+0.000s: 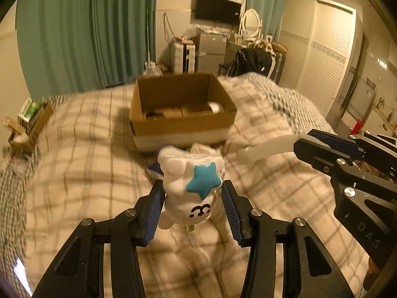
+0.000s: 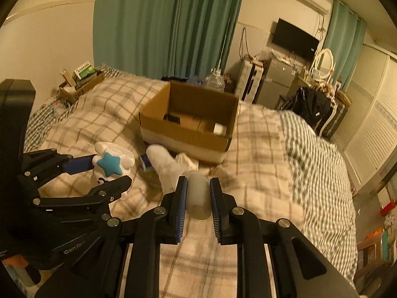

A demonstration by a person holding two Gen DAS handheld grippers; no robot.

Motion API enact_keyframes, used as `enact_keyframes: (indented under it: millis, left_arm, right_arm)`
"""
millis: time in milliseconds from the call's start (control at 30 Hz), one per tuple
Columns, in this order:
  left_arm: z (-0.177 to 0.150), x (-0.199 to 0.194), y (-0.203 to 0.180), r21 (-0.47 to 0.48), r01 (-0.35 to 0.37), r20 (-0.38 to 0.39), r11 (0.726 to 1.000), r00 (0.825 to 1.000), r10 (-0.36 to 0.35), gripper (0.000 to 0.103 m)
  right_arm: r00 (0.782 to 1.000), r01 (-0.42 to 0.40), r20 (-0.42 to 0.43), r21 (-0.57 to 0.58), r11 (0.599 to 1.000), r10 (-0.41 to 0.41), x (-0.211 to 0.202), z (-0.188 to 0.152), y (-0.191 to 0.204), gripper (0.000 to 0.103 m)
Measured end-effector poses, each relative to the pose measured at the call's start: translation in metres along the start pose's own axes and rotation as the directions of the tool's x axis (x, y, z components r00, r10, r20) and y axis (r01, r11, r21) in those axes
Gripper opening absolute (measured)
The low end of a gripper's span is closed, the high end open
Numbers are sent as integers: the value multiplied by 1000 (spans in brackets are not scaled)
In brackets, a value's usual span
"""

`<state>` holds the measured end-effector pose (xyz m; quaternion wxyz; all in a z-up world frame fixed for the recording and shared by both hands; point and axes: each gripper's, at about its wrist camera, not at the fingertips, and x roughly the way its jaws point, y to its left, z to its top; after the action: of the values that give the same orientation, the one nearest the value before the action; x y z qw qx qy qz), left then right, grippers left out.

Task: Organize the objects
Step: 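Carry the plush toy and white stick into the box and release them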

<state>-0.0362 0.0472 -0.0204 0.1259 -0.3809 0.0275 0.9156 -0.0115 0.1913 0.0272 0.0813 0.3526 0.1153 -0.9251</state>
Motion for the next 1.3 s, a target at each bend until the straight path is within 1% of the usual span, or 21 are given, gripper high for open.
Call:
enact_keyframes:
  millis: [133, 200, 400, 567, 667, 800, 933, 1033, 1200, 1300]
  left_arm:
    - [27, -3, 7, 0, -7, 39, 1000, 999, 7, 48]
    - [41, -1, 10, 2, -14, 53, 1000, 999, 14, 48]
    - [86, 10, 20, 17, -36, 102, 999, 994, 35, 48]
    - [120, 34, 34, 11, -49, 115, 999, 992, 47, 48]
    - [138, 53, 40, 20, -72, 115, 997, 991, 69, 48]
    - [156, 86, 51, 25, -91, 98, 995, 991, 89, 48]
    - [167, 116, 57, 20, -87, 76, 996, 993, 85, 48]
    - [169, 142, 63, 15, -87, 47, 996, 995, 87, 48]
    - [163, 181, 70, 18, -91, -6, 996, 996, 91, 48]
    - [159, 195, 72, 9, -86, -22, 996, 996, 87, 48]
  right_arm:
    - [999, 4, 37, -21, 1000, -3, -3, 25, -2, 17]
    - [998, 19, 60, -40, 999, -17, -4, 40, -3, 17]
    - [992, 28, 123, -58, 998, -21, 4, 84, -10, 17]
    - [990, 25, 143, -72, 997, -15, 35, 123, -19, 17]
    - [991, 21, 136, -70, 997, -11, 59, 140, -26, 17]
    - [994, -5, 111, -63, 998, 12, 101, 160, -32, 17]
    - [996, -31, 76, -47, 998, 34, 140, 169, -39, 17]
    - [998, -43, 50, -38, 998, 45, 169, 171, -42, 17]
    - [997, -70, 7, -16, 997, 71, 215, 165, -48, 16]
    - [997, -81, -12, 4, 997, 81, 231, 154, -55, 16]
